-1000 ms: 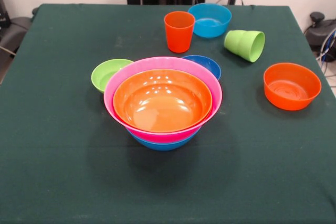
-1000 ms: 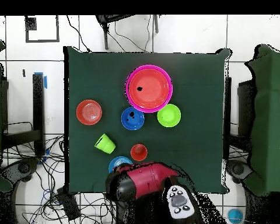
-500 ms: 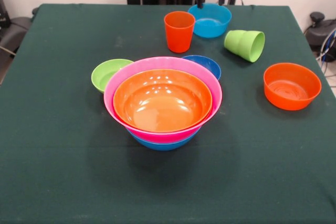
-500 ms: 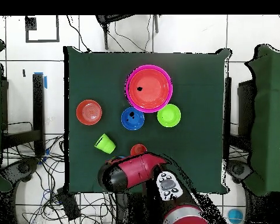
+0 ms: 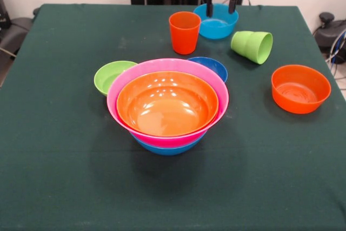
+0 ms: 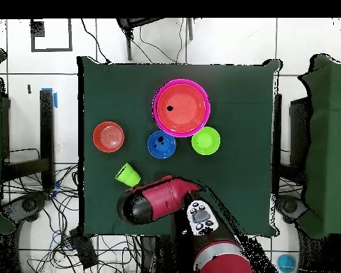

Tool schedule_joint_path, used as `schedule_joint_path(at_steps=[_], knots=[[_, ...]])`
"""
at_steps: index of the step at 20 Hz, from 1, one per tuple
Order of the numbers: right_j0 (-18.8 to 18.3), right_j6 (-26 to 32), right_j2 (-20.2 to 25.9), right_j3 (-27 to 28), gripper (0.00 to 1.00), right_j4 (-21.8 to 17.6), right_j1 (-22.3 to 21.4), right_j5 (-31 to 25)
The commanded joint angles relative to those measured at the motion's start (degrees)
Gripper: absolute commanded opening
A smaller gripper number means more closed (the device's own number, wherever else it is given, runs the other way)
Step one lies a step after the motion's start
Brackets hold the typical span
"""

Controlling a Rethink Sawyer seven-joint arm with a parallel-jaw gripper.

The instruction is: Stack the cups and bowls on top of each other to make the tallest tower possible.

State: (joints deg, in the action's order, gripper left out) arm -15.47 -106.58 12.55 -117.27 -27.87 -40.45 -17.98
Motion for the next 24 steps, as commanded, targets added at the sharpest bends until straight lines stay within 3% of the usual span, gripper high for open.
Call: schedule_joint_path(at_steps=[1, 8, 24], knots=[[0.4, -1.6, 3.9, 3.5, 1.0, 1.9, 0.5, -5.4], [0.7, -2.7, 3.0, 1.9, 1.0, 3.1, -1.5, -5.5], [2.1, -6.9, -1.7, -1.5, 1.0, 2.0, -1.8, 1.4]])
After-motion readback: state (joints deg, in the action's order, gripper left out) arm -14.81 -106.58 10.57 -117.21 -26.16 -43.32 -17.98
